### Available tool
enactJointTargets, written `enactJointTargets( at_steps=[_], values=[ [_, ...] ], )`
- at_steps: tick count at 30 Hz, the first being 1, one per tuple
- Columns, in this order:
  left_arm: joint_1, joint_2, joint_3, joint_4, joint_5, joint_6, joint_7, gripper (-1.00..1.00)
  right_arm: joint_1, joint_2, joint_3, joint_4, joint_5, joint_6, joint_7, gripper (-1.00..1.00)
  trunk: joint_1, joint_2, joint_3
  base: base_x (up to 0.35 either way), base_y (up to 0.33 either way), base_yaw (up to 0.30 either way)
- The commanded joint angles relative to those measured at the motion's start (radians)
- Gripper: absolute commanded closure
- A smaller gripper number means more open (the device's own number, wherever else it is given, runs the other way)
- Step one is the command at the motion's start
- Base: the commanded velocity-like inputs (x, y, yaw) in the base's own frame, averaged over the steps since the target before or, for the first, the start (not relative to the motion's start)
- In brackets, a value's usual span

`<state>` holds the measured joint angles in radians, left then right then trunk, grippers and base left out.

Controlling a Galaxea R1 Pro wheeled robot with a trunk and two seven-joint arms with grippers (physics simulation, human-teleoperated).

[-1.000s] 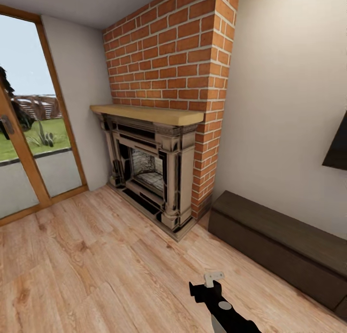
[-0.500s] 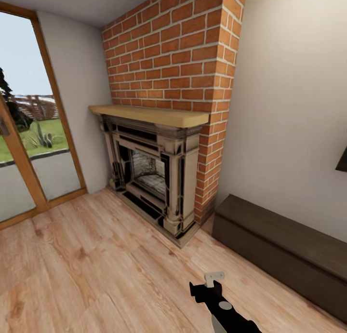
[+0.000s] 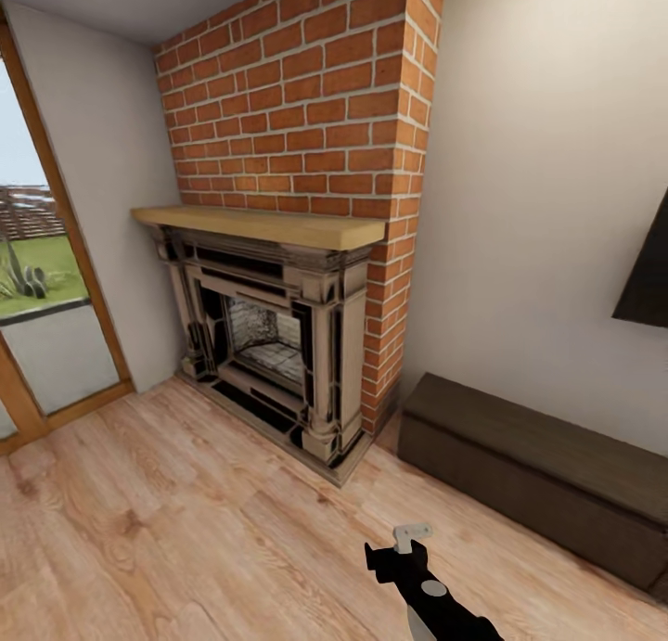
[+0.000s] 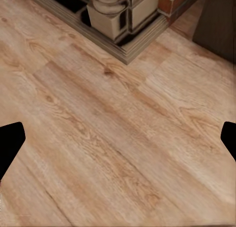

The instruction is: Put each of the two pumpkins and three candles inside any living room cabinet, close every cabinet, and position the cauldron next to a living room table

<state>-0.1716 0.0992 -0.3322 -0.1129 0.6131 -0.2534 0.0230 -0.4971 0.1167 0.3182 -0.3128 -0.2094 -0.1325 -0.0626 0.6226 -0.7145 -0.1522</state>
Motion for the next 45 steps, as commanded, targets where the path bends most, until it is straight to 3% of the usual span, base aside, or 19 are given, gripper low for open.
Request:
enactJointTargets(
  at_steps=[1, 12, 45],
  values=[
    [0.000, 0.001, -0.008, -0.001, 0.007, -0.002, 0.002, -1.00, -0.001, 0.000, 0.009, 0.001, -0.009, -0.004, -0.006, -1.00, 0.000, -0.001, -0.001, 0.007, 0.326, -0.272],
    [0.000, 0.005, -0.010, -0.001, 0.004, -0.014, 0.004, -1.00, -0.001, -0.001, 0.009, 0.001, -0.009, -0.004, -0.006, -1.00, 0.000, -0.001, 0.005, 0.002, 0.221, -0.273],
    [0.000, -0.001, -0.016, -0.002, 0.001, -0.039, 0.015, -1.00, -0.001, 0.000, 0.009, 0.001, -0.010, -0.004, -0.006, -1.00, 0.000, -0.001, 0.026, 0.000, 0.005, -0.273]
  ],
)
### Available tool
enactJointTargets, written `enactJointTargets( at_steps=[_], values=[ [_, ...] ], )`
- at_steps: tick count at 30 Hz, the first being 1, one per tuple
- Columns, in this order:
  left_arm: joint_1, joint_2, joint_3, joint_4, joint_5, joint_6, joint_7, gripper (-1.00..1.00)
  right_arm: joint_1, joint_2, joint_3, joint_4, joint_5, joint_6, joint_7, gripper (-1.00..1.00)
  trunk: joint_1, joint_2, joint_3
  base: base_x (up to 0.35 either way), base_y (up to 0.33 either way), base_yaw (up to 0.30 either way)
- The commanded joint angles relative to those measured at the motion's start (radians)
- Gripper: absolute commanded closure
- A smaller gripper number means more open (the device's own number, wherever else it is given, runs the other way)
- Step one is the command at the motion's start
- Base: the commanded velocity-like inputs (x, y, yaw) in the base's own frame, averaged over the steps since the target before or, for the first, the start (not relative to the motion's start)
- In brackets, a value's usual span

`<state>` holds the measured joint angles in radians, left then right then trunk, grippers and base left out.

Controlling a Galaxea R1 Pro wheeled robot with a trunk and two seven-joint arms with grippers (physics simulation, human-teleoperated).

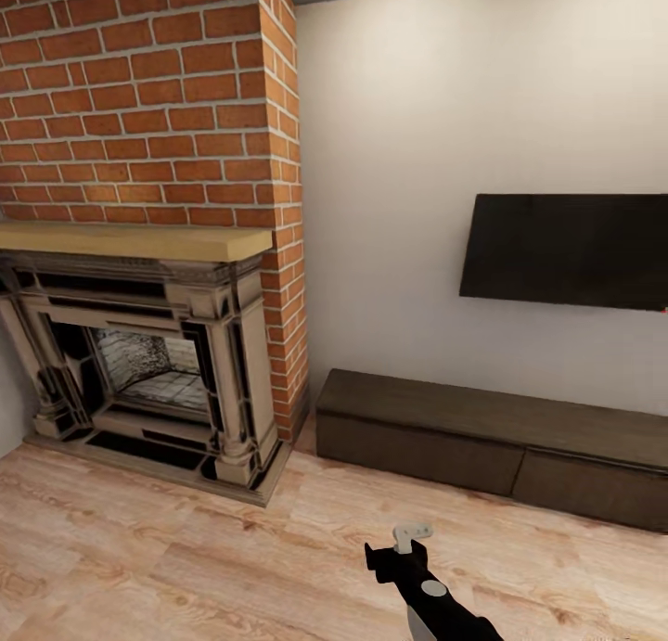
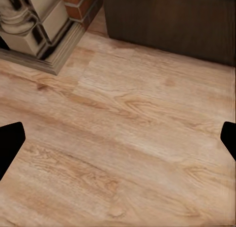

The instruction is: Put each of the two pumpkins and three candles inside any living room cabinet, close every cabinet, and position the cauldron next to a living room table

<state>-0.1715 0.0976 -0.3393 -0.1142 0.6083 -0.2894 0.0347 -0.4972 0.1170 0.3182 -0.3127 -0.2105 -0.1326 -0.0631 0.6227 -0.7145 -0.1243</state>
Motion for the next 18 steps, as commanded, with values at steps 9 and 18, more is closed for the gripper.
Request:
enactJointTargets(
  at_steps=[9, 18],
  values=[
    [-0.001, -0.002, -0.012, -0.005, 0.005, -0.002, 0.003, -1.00, -0.001, 0.000, 0.008, 0.001, -0.009, -0.004, -0.007, -1.00, 0.000, -0.001, 0.006, 0.000, 0.000, -0.269],
    [-0.009, 0.004, -0.011, -0.009, 0.000, -0.002, -0.007, -1.00, -0.001, 0.000, 0.007, 0.002, -0.009, -0.004, -0.007, -1.00, 0.000, -0.001, 0.014, 0.116, 0.090, -0.263]
  ],
)
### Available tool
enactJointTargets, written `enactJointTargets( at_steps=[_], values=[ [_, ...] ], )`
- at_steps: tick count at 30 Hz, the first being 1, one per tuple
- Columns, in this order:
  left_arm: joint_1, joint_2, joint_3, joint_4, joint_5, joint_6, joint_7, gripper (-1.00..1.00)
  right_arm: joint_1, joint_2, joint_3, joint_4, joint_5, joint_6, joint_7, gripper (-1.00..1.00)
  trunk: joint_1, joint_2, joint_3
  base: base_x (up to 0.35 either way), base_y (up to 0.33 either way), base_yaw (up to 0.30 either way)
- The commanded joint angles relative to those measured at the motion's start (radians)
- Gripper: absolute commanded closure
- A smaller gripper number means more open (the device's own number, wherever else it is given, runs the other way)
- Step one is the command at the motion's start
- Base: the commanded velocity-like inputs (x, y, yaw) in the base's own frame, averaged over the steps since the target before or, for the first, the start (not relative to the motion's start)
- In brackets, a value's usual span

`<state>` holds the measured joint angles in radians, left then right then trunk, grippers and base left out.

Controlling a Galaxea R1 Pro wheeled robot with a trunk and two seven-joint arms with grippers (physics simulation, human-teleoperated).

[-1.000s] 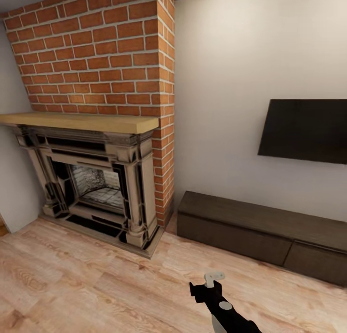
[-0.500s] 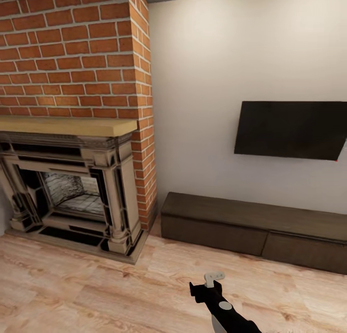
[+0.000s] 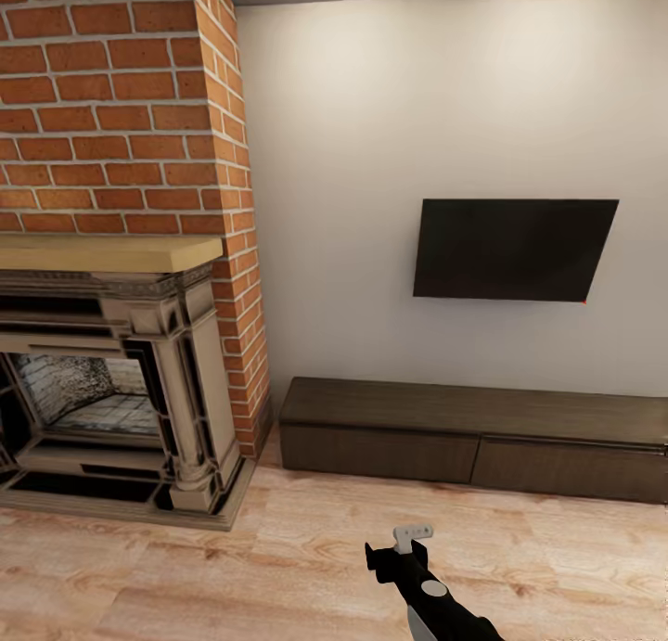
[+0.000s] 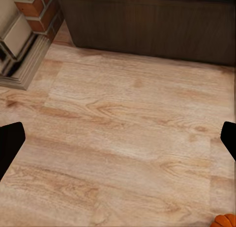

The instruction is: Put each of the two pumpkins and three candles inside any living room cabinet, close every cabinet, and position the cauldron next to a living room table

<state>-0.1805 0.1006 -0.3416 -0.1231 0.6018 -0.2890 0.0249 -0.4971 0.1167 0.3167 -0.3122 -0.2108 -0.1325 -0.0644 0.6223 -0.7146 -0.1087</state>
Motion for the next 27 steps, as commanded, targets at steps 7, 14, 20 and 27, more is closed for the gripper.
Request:
enactJointTargets(
  at_steps=[7, 14, 20, 27],
  values=[
    [0.001, -0.001, -0.008, 0.002, 0.006, -0.001, 0.001, -1.00, -0.001, 0.000, 0.007, 0.002, -0.009, -0.004, -0.006, -1.00, 0.001, -0.001, 0.005, 0.109, 0.257, -0.262],
    [0.001, 0.000, 0.000, 0.002, 0.013, -0.007, 0.001, -1.00, -0.001, 0.001, 0.008, 0.001, -0.009, -0.004, -0.006, -1.00, 0.001, -0.001, 0.011, 0.166, 0.251, -0.262],
    [0.004, -0.002, 0.000, 0.005, 0.012, -0.085, 0.001, -1.00, -0.001, 0.001, 0.008, 0.001, -0.009, -0.002, -0.006, -1.00, 0.001, -0.001, 0.013, 0.080, 0.087, -0.228],
    [0.005, -0.004, -0.007, 0.006, 0.008, -0.115, 0.000, -1.00, -0.001, 0.001, 0.006, -0.001, -0.009, 0.009, -0.008, -1.00, 0.001, -0.001, 0.006, 0.010, 0.011, -0.091]
  ],
)
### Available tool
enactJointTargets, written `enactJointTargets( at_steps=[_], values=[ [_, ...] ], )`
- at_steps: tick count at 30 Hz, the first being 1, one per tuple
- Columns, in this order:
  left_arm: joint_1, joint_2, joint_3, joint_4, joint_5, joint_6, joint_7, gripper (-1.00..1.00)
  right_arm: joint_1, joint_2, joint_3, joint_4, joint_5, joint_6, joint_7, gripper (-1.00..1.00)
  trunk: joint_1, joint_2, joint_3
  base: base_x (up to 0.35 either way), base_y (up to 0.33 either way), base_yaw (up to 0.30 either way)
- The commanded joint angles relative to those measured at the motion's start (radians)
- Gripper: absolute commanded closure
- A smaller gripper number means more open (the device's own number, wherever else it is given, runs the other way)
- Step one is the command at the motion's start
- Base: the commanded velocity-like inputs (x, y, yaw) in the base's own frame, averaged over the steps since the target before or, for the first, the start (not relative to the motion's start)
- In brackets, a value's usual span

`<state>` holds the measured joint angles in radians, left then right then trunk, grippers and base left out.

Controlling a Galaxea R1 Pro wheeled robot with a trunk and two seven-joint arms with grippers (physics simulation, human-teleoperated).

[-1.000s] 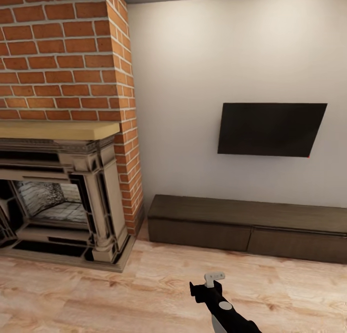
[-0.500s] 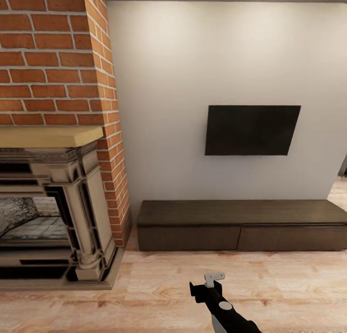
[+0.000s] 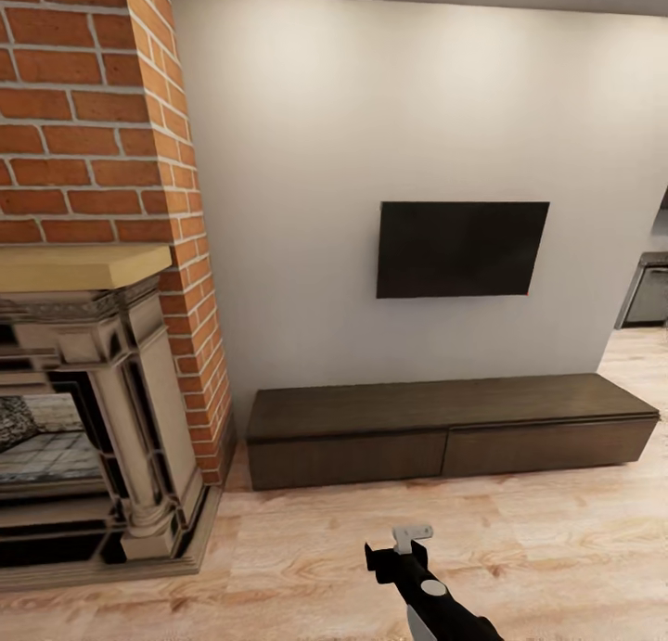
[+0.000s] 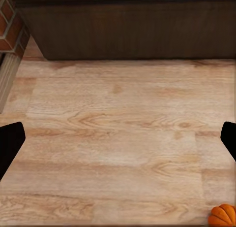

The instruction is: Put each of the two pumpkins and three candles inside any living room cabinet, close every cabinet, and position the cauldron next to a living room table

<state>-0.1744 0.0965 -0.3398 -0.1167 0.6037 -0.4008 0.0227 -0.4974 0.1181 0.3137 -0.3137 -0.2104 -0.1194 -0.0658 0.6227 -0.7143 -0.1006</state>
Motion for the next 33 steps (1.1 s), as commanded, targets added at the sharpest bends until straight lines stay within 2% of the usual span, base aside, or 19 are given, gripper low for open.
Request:
enactJointTargets(
  at_steps=[1, 15, 33],
  values=[
    [-0.001, 0.000, -0.009, 0.000, 0.006, -0.003, 0.003, -1.00, -0.001, -0.001, 0.009, 0.001, -0.009, -0.003, -0.006, -1.00, 0.000, -0.001, -0.003, 0.002, 0.002, -0.023],
    [-0.001, -0.002, -0.010, 0.002, 0.005, -0.006, 0.003, -1.00, -0.001, -0.002, 0.008, 0.000, -0.009, 0.000, -0.005, -1.00, 0.000, -0.001, -0.025, 0.026, 0.044, -0.004],
    [-0.001, -0.001, -0.010, 0.002, 0.005, -0.008, 0.003, -1.00, -0.001, -0.003, 0.011, 0.001, -0.009, -0.014, -0.004, -1.00, 0.000, -0.001, -0.029, 0.185, 0.052, 0.000]
  ],
)
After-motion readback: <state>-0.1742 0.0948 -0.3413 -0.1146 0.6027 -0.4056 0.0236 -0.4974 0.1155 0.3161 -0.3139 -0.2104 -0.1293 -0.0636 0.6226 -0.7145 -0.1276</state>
